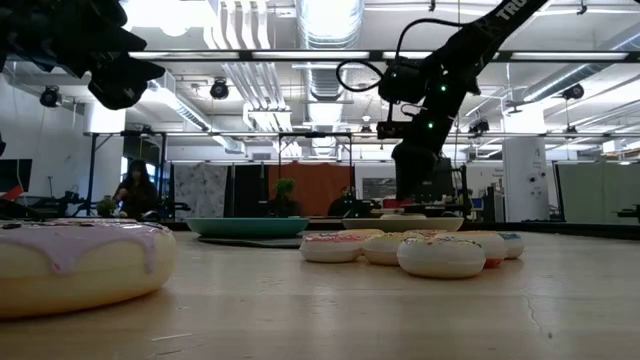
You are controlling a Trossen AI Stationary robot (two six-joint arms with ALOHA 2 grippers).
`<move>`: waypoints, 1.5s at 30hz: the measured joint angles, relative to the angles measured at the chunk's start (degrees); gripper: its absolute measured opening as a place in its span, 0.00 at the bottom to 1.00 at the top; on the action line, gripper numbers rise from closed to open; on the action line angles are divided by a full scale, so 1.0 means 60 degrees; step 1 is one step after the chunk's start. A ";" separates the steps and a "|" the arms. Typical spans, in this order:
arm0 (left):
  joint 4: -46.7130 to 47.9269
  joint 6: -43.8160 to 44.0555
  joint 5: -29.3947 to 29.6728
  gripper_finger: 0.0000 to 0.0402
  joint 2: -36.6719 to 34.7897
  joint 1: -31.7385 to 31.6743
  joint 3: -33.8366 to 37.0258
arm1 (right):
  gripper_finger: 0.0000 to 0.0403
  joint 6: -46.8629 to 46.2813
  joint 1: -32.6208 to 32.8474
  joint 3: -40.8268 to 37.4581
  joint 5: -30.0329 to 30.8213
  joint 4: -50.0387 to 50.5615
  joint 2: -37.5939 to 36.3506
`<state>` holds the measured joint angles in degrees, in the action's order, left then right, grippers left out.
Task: Pick & Place donuts
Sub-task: Put the large pink donut on the brown plate
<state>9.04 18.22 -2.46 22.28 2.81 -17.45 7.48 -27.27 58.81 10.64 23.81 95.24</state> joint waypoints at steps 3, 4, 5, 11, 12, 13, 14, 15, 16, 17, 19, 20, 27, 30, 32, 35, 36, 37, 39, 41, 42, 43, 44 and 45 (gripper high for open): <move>0.0023 0.0043 0.0000 0.40 -0.0004 -0.0003 0.0000 | 0.50 -0.0005 0.0033 0.0000 0.0006 0.0114 -0.0155; 0.0114 0.0138 -0.0004 0.40 -0.0004 -0.0004 0.0000 | 0.50 -0.0025 0.0078 0.0000 0.0006 0.0156 -0.0252; 0.0315 0.0207 -0.0004 0.40 -0.0004 -0.0004 0.0000 | 0.50 -0.0028 0.0137 0.0000 0.0004 0.0218 -0.0376; 0.1617 0.0778 -0.0091 0.40 0.0344 0.0054 0.0004 | 0.50 0.0224 0.0866 0.0000 -0.0229 0.0350 -0.1612; 0.1528 0.0884 -0.0205 0.40 0.0471 0.0126 0.0004 | 0.50 0.0277 0.1022 0.0000 -0.0299 0.0332 -0.1883; 0.1490 0.1001 -0.0255 0.40 0.0601 0.0216 0.0000 | 0.50 0.0319 0.1167 0.0000 -0.0326 0.0332 -0.2155; 0.1513 0.1188 -0.0256 0.40 0.0754 0.0307 -0.0029 | 0.50 0.0339 0.1323 0.0000 -0.0333 0.0336 -0.2424; 0.1522 0.1360 -0.0225 0.40 0.0930 0.0404 -0.0099 | 0.50 0.0363 0.1462 0.0000 -0.0356 0.0336 -0.2710; 0.1503 0.1489 -0.0190 0.40 0.1106 0.0516 -0.0198 | 0.50 0.0363 0.1584 0.0000 -0.0362 0.0343 -0.2994; 0.1494 0.1616 -0.0115 0.39 0.1297 0.0646 -0.0302 | 0.50 0.0359 0.1707 0.0000 -0.0361 0.0343 -0.3267; 0.1577 0.1823 0.0188 0.39 0.1719 0.0944 -0.0586 | 0.50 0.0327 0.1922 0.0000 -0.0357 0.0395 -0.3805; 0.1695 0.1883 0.0412 0.38 0.1936 0.1100 -0.0793 | 0.50 0.0320 0.2030 0.0000 -0.0355 0.0407 -0.4037; 0.3177 0.2498 0.1939 0.35 0.3822 0.2255 -0.2504 | 0.50 0.0028 0.2728 -0.0434 -0.0348 0.0475 -0.5299; 0.3921 0.2818 0.2389 0.35 0.4827 0.2779 -0.3032 | 0.50 0.0005 0.3009 -0.0837 -0.0304 0.0473 -0.5704; 0.4055 0.2950 0.2635 0.35 0.5431 0.3050 -0.3386 | 0.50 -0.0021 0.3132 -0.1085 -0.0288 0.0423 -0.5943; 0.4224 0.3084 0.2997 0.35 0.6221 0.3392 -0.3827 | 0.50 -0.0117 0.3237 -0.1454 -0.0273 0.0272 -0.6262; 0.4298 0.3161 0.3060 0.35 0.6475 0.3492 -0.3937 | 0.50 -0.0134 0.3272 -0.1579 -0.0257 0.0174 -0.6368; 0.4421 0.3242 0.3134 0.35 0.6698 0.3592 -0.4040 | 0.50 -0.0161 0.3309 -0.1689 -0.0253 0.0126 -0.6480; 0.4761 0.3490 0.3214 0.35 0.7087 0.3742 -0.4216 | 0.50 -0.0219 0.3335 -0.1891 -0.0267 0.0083 -0.6686; 0.5250 0.3881 0.3265 0.35 0.7454 0.3863 -0.4300 | 0.50 -0.0256 0.3379 -0.2086 -0.0268 0.0057 -0.6864; 0.5459 0.4043 0.3270 0.35 0.7625 0.3907 -0.4307 | 0.50 -0.0259 0.3403 -0.2186 -0.0256 -0.0009 -0.6952; 0.5610 0.4210 0.3273 0.35 0.7771 0.3943 -0.4309 | 0.50 -0.0258 0.3435 -0.2261 -0.0257 -0.0070 -0.7029; 0.5681 0.4382 0.3275 0.35 0.7879 0.3978 -0.4302 | 0.50 -0.0261 0.3455 -0.2316 -0.0258 -0.0137 -0.7096; 0.5674 0.4517 0.3261 0.35 0.7951 0.4003 -0.4268 | 0.50 -0.0258 0.3474 -0.2346 -0.0259 -0.0167 -0.7140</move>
<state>43.08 45.32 17.11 69.99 26.83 -43.06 5.93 -6.42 44.73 9.09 22.81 52.40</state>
